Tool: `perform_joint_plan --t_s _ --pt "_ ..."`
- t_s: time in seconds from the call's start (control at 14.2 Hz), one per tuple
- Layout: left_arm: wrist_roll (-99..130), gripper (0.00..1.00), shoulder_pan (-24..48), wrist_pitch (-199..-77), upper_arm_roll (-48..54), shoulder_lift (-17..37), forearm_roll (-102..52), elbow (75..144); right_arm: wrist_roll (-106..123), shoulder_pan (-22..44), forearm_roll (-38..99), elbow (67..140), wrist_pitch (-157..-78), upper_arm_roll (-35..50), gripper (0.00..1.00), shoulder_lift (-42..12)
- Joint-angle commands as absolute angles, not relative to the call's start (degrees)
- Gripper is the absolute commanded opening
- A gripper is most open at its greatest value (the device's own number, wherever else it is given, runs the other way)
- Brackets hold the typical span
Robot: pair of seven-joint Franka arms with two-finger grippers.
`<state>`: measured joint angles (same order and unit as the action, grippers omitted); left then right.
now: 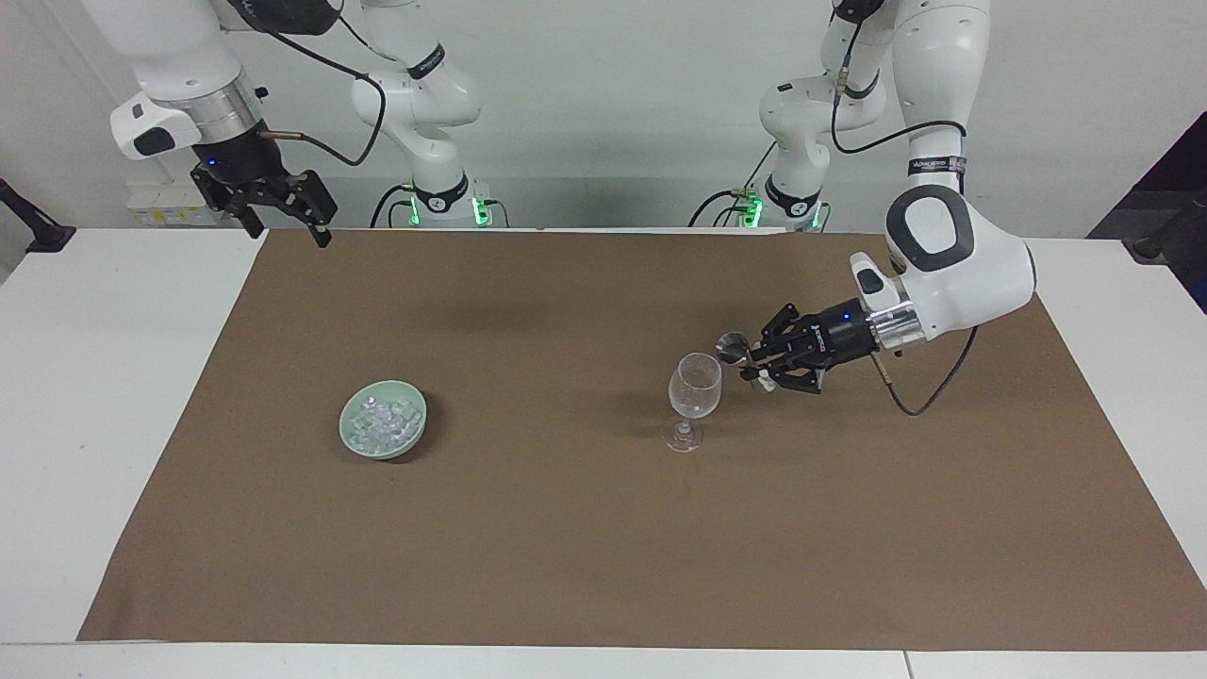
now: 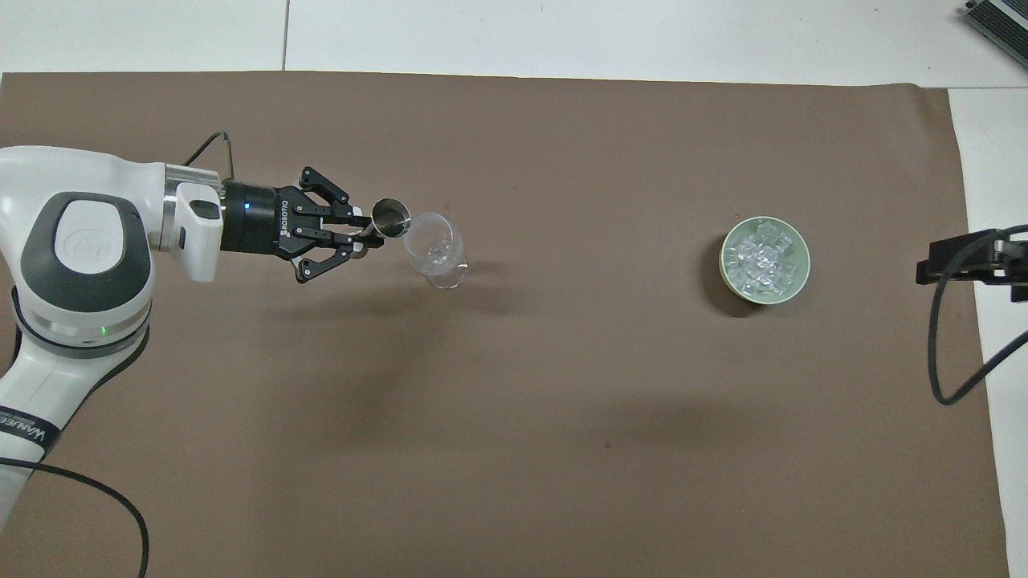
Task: Pour wine and add ice with both arms
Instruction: 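Position the metal cup above the glass rim with the left gripper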
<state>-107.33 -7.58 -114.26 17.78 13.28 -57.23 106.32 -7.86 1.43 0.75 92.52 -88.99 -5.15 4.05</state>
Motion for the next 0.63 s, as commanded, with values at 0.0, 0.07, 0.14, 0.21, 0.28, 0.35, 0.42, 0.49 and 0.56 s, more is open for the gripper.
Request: perform_joint_plan --t_s 0.0,0.07,0.14,0.21,0.28,0.35,0.42,0.49,0.56 --pt "-102.0 0.0 -5.6 -115.3 16.5 11.2 -53.9 106.3 -6.9 0.8 1.8 93.8 -88.9 -4.7 1.0 5.3" --pt "-99.7 0.0 -5.5 -115.3 16.5 10.9 -52.5 106.3 -7.0 0.7 1.8 93.8 -88.9 -4.7 1.0 5.3" --pt "-98.6 0.0 -5.3 -115.3 16.5 10.6 -51.3 106.1 -7.0 0.7 1.8 93.8 -88.9 -4.7 1.0 5.3" --pt "-98.1 0.0 -5.2 -115.7 16.5 10.5 -50.6 105.7 -6.9 0.7 1.8 93.8 -88.9 -4.7 1.0 5.2" --pt "-97.3 0.0 -4.6 -116.4 16.5 10.4 -50.0 105.6 -7.0 0.7 1.8 93.8 -88.9 -4.7 1.0 5.2" --pt "-95.7 0.0 -4.3 -116.7 16.5 10.0 -48.4 105.6 -7.0 0.7 1.8 93.8 -88.9 -4.7 1.0 5.3" --pt "-94.5 0.0 -4.1 -116.7 16.5 9.9 -46.9 105.5 -7.0 0.7 1.8 93.8 -88.9 -4.7 1.0 5.3" --pt "-94.1 0.0 -4.0 -116.7 16.5 9.8 -46.2 105.4 -7.0 0.7 1.8 93.8 -88.9 -4.7 1.0 5.2" --pt "-93.9 0.0 -3.4 -116.7 16.5 9.8 -45.5 105.4 -7.0 0.7 1.8 93.8 -88.9 -4.7 1.0 5.3"
